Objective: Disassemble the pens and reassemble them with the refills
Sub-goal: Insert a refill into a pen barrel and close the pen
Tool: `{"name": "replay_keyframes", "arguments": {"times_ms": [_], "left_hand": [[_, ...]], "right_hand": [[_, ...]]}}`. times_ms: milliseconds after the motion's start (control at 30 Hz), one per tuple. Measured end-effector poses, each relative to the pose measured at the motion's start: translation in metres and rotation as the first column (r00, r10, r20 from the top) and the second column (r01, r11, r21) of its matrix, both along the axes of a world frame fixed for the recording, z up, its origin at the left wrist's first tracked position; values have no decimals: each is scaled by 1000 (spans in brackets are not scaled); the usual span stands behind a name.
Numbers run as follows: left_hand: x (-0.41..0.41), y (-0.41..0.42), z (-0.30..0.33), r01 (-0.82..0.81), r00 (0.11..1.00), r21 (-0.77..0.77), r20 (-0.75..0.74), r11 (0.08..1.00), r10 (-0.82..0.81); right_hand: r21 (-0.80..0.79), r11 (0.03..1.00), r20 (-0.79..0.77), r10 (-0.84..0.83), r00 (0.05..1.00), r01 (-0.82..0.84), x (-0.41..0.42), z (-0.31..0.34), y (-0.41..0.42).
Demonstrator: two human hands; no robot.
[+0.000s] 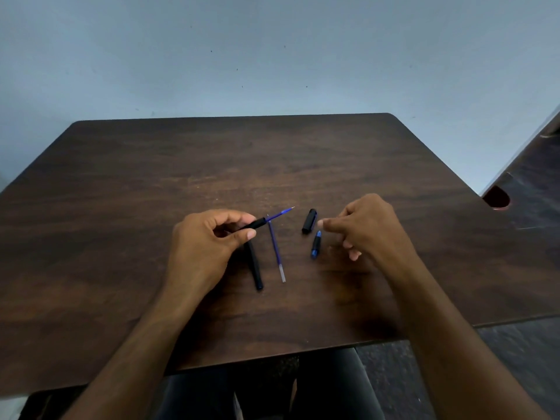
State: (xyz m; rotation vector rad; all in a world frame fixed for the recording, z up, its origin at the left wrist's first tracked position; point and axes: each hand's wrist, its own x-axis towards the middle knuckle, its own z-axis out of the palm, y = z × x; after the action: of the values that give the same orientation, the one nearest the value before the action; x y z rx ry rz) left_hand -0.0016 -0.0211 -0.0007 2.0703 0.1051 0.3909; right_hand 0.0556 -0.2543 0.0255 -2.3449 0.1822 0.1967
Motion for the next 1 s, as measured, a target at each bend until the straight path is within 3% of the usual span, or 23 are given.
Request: {"name": "replay_keyframes", "arguments": {"times_ms": [133, 300, 367, 433, 500, 567, 600, 667, 1000], "left_hand": [[0, 1, -2, -1, 1000, 56, 8, 998, 1], [0, 1, -5, -16, 999, 81, 35, 997, 13], [0, 2, -6, -16, 999, 96, 43, 995, 12], [-1, 3, -6, -15, 999, 105, 52, 994, 9], [-1, 3, -6, -20, 998, 105, 69, 994, 13], [-1, 3, -7, -25, 996, 97, 83, 995, 17], [-2, 2, -7, -25, 996, 92, 89, 995, 17], [-2, 2, -8, -23, 995, 84, 94, 996, 15], [-1, 4, -9, -27, 995, 102, 98, 994, 16]], "right_hand": [[-97, 995, -216, -26, 976, 5, -5, 5, 20], [-165, 986, -280, -50, 959, 3, -4, 5, 27], [-68, 997, -296, -56, 954, 37, -4, 2, 24], [206, 977, -206, -20, 978, 63, -6, -4, 19], [584, 810, -84, -7, 996, 55, -9, -10, 13], [836, 548, -20, -22, 1000, 29, -12, -13, 11], [885, 465, -2, -36, 999, 18, -12, -14, 11], [916, 401, 19, -47, 999, 2, -13, -18, 12], [885, 463, 74, -33, 997, -51, -19, -20, 21]]}}
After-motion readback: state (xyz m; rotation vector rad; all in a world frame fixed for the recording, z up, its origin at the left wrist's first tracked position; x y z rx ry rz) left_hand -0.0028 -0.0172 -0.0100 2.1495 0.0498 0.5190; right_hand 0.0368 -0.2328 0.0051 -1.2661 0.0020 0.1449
